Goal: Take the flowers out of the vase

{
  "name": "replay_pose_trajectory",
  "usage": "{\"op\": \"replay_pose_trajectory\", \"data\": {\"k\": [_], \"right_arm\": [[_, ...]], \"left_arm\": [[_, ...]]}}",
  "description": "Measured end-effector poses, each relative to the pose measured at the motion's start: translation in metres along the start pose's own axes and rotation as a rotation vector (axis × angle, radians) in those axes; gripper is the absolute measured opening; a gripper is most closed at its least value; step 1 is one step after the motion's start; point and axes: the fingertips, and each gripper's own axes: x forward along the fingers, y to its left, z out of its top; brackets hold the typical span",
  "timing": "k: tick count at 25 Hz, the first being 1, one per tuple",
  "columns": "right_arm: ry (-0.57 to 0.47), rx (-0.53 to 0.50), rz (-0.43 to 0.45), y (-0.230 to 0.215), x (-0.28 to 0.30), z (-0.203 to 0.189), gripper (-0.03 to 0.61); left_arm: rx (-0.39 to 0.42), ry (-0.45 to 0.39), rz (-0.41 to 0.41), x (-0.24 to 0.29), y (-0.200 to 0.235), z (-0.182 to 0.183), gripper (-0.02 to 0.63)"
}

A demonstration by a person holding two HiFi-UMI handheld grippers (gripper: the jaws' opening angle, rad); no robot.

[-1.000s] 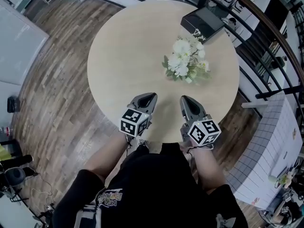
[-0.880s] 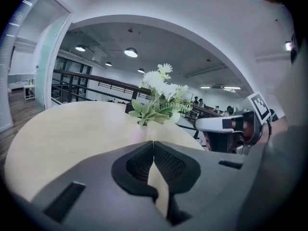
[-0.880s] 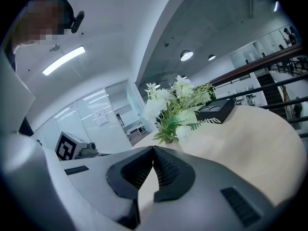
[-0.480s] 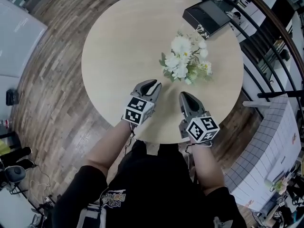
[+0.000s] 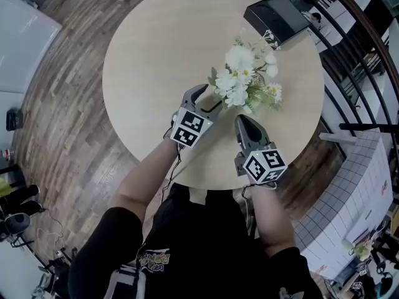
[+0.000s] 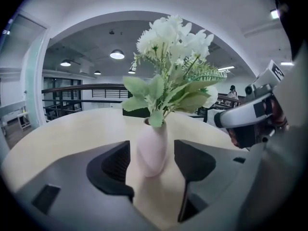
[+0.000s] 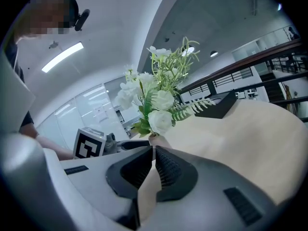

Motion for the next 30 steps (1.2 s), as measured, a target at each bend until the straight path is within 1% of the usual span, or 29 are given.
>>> {"op": "replay_pose_trajectory", "data": {"k": [3,6,8,10,12,13,16,20,30], "right_arm": [[-0.003,0.001,0.018,-0.003,0.003,-0.002,0.026],[-0.009,-0.015,0.032,-0.006,0.009,-0.001,0.034],[-0.013,-0.019,0.048,-0.006,0.014,0.001,0.120],[-0.018,-0.020,0.060,-0.006,0.020,0.003,0.127],[-0.024,-0.025,0.067,-0.007,0.027,0.004,0.152],[-0.026,-0.031,0.071,-0.007,0.031,0.004,0.175],[-0.031,-0.059,0.084,-0.009,0.044,0.005,0.196],[-0.050,-0.100,0.120,-0.009,0.060,0.008,0.207],[-0.071,-0.201,0.180,0.000,0.091,0.019,0.207]], "left_arm": [[0.033,-0.010,-0.025,0.008,-0.002,0.001,0.279],[0.050,-0.011,-0.032,0.015,-0.002,0.000,0.279],[0.052,-0.011,-0.035,0.019,-0.002,0.000,0.279],[0.051,-0.009,-0.038,0.022,-0.001,-0.001,0.279],[0.052,-0.008,-0.035,0.024,0.000,-0.002,0.278],[0.053,-0.007,-0.034,0.025,0.001,-0.003,0.278],[0.050,-0.003,-0.033,0.027,0.002,-0.005,0.276],[0.054,-0.007,-0.027,0.030,0.002,-0.009,0.256],[0.055,-0.007,-0.032,0.029,0.002,-0.011,0.255]]}}
